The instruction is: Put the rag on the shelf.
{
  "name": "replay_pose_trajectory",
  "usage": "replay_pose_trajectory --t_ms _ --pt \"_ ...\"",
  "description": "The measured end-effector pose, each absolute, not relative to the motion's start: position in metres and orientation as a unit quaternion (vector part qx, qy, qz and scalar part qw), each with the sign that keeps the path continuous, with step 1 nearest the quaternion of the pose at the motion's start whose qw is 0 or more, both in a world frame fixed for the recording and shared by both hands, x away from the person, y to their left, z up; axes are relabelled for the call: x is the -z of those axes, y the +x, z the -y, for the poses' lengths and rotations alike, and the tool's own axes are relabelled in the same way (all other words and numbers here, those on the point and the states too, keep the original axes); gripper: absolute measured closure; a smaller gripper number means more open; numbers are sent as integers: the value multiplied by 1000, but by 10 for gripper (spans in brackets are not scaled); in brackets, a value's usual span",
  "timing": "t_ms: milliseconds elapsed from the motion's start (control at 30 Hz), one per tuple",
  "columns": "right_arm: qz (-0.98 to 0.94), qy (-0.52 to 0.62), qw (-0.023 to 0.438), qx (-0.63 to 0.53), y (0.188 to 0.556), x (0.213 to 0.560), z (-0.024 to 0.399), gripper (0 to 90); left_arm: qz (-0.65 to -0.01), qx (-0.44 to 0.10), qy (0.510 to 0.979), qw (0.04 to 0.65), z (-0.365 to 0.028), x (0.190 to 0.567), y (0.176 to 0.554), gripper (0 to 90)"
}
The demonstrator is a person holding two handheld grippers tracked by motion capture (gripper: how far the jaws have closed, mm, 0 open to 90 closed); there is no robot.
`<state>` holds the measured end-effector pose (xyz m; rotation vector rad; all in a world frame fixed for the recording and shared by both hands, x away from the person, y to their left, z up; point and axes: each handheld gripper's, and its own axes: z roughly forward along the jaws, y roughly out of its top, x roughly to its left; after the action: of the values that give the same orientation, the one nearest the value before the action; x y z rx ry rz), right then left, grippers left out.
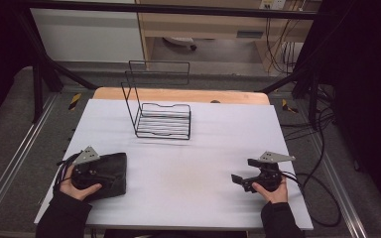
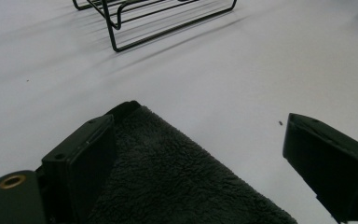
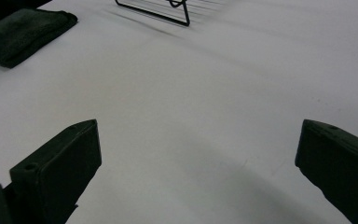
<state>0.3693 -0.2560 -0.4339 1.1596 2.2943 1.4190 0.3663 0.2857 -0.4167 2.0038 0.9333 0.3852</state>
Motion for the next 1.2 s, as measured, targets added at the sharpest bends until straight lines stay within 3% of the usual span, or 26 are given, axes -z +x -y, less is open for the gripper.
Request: replay_pose_trajectory --t_ms 500,700,733,867,1200 --pt "-784 393 105 -470 368 433 252 10 -360 -156 830 398 -272 413 346 269" --pt "-787 392 104 -464 368 434 250 11 -354 -140 851 362 -265 418 336 390" --pt "-786 394 104 -466 368 434 250 12 -349 -133 858 351 -264 420 334 452" --pt "-786 395 105 -464 368 434 251 12 -345 -124 868 336 -260 423 330 568" --pt "-789 392 106 -462 369 435 250 12 -348 -129 876 309 -251 434 327 655"
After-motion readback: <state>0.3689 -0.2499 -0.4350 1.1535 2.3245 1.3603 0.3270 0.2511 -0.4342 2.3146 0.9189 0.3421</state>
